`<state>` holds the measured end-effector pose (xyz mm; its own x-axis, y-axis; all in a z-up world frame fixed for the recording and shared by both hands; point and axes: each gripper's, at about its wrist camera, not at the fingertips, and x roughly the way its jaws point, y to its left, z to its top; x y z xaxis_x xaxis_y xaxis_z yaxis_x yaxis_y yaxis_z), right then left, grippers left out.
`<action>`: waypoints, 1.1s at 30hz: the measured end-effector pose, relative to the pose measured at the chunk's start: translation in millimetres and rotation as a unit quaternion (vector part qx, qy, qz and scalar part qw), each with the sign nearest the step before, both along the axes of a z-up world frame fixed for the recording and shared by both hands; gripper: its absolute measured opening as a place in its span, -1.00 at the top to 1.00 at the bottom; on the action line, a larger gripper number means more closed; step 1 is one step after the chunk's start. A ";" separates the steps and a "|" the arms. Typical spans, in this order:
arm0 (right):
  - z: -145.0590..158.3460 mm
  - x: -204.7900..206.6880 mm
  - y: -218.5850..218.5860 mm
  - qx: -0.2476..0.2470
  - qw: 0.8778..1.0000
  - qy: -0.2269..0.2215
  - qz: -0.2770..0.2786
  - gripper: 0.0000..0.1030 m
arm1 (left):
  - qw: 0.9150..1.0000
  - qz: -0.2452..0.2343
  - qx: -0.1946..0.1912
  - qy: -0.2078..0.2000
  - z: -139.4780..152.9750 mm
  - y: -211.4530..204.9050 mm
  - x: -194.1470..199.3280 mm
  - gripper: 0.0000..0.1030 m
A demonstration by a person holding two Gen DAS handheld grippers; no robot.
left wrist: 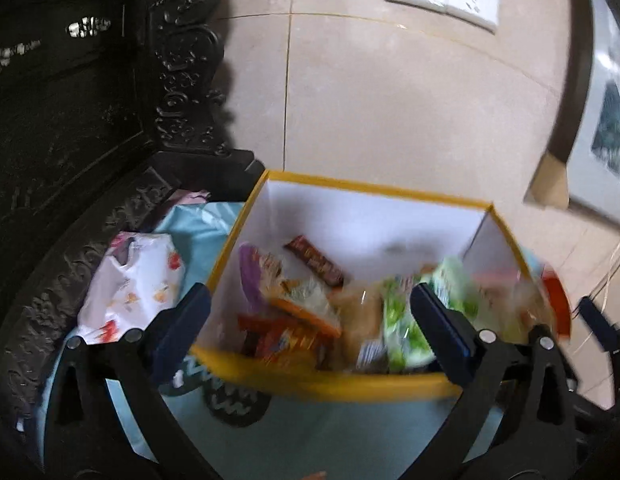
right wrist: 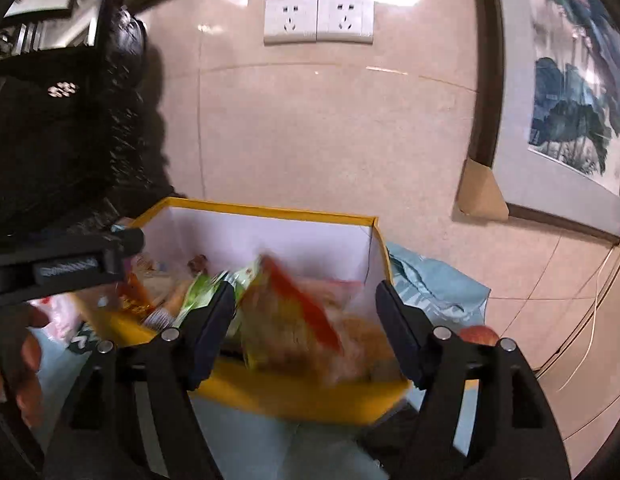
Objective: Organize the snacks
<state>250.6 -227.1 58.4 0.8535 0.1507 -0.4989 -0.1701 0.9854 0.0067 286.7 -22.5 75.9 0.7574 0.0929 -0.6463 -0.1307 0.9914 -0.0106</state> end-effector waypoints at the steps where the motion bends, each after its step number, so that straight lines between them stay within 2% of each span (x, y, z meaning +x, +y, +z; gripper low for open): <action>1: -0.6 -5.8 -2.9 0.008 1.000 0.001 0.001 -0.80 | 1.000 -0.001 0.010 0.001 -0.1 -3.0 -6.4 -0.96; 2: -0.2 -20.3 -8.4 0.021 1.000 -0.001 0.002 -0.93 | 1.000 -0.005 0.024 0.002 0.0 -7.3 -17.4 -0.96; 5: 1.0 -57.4 -13.7 0.041 0.999 -0.010 0.007 -0.95 | 0.999 -0.018 0.036 -0.006 2.0 -14.6 -54.5 -0.96; 10: 0.9 -109.0 -15.5 0.032 0.999 -0.021 0.002 -0.95 | 0.999 -0.029 0.019 -0.013 2.9 -14.2 -107.2 -0.96; 14: -0.4 -142.3 -17.4 0.039 0.999 -0.022 0.004 -0.95 | 0.999 -0.028 0.020 -0.012 3.6 -7.3 -140.2 -0.96; 22: 3.0 -169.3 -11.6 0.034 0.999 -0.023 0.000 -0.95 | 1.000 -0.018 0.020 -0.017 10.5 2.3 -177.4 -0.96; 24: 4.6 -173.1 -10.4 0.035 0.999 -0.024 0.001 -0.95 | 0.999 -0.009 0.030 -0.032 12.8 2.6 -186.2 -0.96; 28: 9.4 -179.1 -8.6 0.030 0.999 -0.031 -0.001 -0.95 | 0.999 -0.018 0.016 -0.030 15.9 5.2 -192.8 -0.96; 33: 14.9 -183.3 -9.2 0.034 0.999 -0.038 -0.005 -0.96 | 0.999 -0.026 0.023 -0.031 19.3 1.5 -197.5 -0.96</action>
